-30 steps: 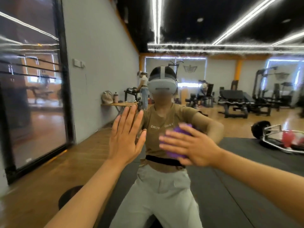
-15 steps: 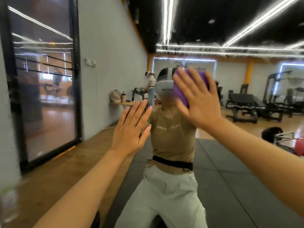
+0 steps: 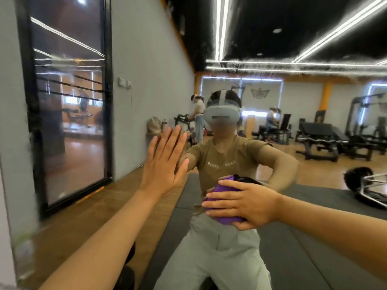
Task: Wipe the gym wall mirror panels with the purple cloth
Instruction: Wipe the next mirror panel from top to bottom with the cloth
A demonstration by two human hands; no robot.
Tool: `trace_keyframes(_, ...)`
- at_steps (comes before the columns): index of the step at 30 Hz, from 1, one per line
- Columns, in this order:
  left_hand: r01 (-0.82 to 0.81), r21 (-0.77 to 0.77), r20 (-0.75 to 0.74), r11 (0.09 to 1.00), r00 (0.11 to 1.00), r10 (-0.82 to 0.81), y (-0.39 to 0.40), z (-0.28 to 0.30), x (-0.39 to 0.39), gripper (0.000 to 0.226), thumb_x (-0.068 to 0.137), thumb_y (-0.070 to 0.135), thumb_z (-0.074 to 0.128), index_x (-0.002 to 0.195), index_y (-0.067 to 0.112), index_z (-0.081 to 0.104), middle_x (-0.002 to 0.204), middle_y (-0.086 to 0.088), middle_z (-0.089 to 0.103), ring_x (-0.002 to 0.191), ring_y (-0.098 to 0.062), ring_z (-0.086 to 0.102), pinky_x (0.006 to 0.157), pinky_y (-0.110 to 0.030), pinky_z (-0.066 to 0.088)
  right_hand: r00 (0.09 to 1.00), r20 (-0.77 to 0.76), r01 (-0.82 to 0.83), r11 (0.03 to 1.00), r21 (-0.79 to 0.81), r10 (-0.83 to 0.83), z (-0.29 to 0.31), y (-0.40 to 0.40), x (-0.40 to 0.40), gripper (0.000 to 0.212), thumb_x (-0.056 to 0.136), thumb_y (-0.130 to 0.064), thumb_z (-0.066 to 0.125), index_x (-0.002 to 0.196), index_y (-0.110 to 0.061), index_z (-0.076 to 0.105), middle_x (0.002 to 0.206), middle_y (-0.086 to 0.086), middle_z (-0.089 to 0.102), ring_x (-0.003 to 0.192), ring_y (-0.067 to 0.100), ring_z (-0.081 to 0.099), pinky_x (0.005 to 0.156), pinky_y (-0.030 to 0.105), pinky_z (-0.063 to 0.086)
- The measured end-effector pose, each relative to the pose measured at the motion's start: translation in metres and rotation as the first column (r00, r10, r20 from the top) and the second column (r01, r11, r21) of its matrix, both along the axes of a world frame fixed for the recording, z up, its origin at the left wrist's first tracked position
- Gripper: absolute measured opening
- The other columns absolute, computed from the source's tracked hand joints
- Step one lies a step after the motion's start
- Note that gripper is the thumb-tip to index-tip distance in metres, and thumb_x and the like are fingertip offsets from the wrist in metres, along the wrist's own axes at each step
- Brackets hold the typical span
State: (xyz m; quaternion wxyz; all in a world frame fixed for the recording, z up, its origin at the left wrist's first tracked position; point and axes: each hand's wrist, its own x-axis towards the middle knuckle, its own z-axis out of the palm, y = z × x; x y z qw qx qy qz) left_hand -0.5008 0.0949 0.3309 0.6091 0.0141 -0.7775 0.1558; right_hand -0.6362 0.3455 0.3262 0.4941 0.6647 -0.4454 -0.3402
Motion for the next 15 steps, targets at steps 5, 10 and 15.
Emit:
trace_keyframes(5, 0.029, 0.089, -0.025, 0.996, 0.999, -0.027, 0.000, -0.006, -0.002, 0.063, 0.103, 0.034, 0.037, 0.158, 0.005, 0.025, 0.166, -0.015, 0.017, 0.154, -0.029, 0.015, 0.126, -0.043, 0.002, 0.987, 0.161, 0.021, 0.963, -0.268, 0.023, 0.105, -0.019, 0.010, 0.061, 0.102, -0.052, 0.030, 0.157, -0.028, 0.030, 0.164, -0.002, 0.028, 0.153, 0.020, 0.019, 0.126, 0.046, -0.002)
trace_keyframes(10, 0.069, 0.167, -0.015, 0.983, 0.998, -0.068, -0.012, -0.009, 0.005, 0.064, 0.104, 0.034, 0.036, 0.160, 0.007, 0.018, 0.168, -0.012, 0.013, 0.156, -0.024, 0.009, 0.127, -0.038, 0.003, 0.963, 0.246, 0.083, 0.745, -0.662, 0.112, 0.182, -0.029, 0.020, 0.061, 0.103, -0.050, 0.033, 0.159, -0.024, 0.032, 0.164, 0.000, 0.029, 0.153, 0.023, 0.024, 0.123, 0.050, 0.013)
trace_keyframes(15, 0.054, 0.198, 0.005, 0.979, 0.998, -0.056, -0.020, -0.009, 0.012, 0.064, 0.104, 0.034, 0.034, 0.160, 0.007, 0.018, 0.168, -0.011, 0.013, 0.156, -0.024, 0.009, 0.127, -0.041, 0.007, 0.915, 0.344, 0.183, 0.540, -0.821, 0.212, 0.164, -0.054, 0.030, 0.064, 0.105, -0.050, 0.028, 0.161, -0.020, 0.025, 0.167, 0.001, 0.023, 0.155, 0.025, 0.017, 0.125, 0.050, 0.007)
